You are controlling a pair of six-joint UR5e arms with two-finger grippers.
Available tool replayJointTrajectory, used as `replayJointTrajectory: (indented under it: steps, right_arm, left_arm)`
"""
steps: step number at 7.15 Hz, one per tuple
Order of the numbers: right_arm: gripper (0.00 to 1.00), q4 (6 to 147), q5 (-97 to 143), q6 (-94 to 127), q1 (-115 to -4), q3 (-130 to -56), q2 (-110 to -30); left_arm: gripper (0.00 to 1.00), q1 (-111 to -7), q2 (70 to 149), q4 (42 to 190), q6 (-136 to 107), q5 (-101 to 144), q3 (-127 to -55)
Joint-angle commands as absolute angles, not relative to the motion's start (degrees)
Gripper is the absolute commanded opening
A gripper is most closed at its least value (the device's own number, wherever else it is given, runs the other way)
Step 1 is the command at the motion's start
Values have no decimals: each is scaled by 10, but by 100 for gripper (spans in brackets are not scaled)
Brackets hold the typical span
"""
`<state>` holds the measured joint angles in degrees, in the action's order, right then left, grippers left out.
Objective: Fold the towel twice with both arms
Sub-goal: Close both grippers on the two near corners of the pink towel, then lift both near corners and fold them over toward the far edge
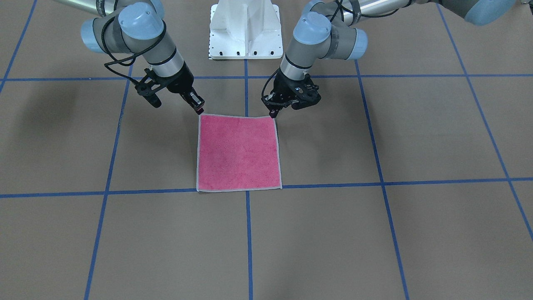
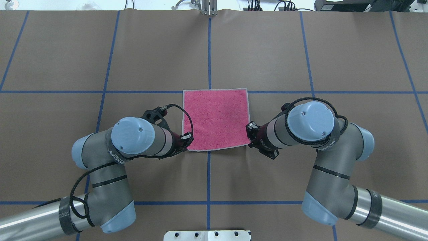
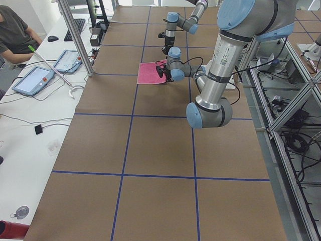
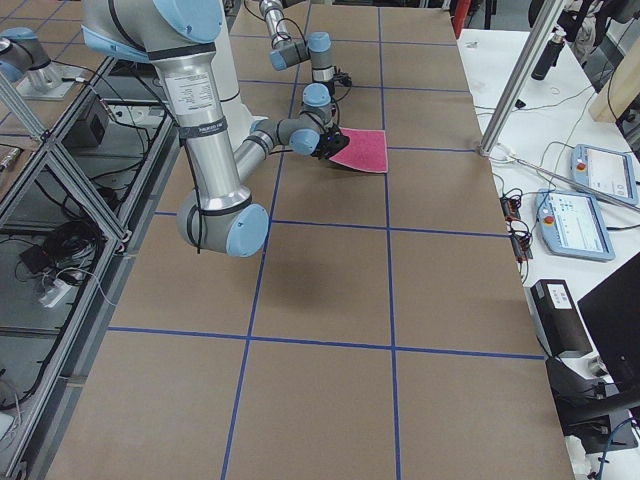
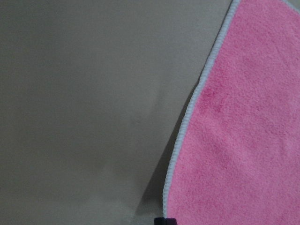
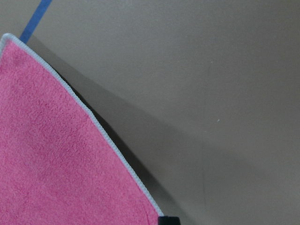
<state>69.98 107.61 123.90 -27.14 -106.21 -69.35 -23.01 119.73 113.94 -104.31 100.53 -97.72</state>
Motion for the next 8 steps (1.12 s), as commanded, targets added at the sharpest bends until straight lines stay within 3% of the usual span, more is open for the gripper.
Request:
replayJointTrajectory:
  steps: [1,4,8]
  right_arm:
    - [0,700,1092,1239,-272,-1086,-712]
    - [0,700,1106,1239,-272,-1111,-725]
    - [0,700,1121,1235,-294,-1108,-723]
  left_arm:
    - [0,-229,1194,1138,-1045,1007,-1001]
    - [0,-224,1163,1136,-1078,1008,-1050]
    - [0,-226,1167,1136,-1093,1004,-1047]
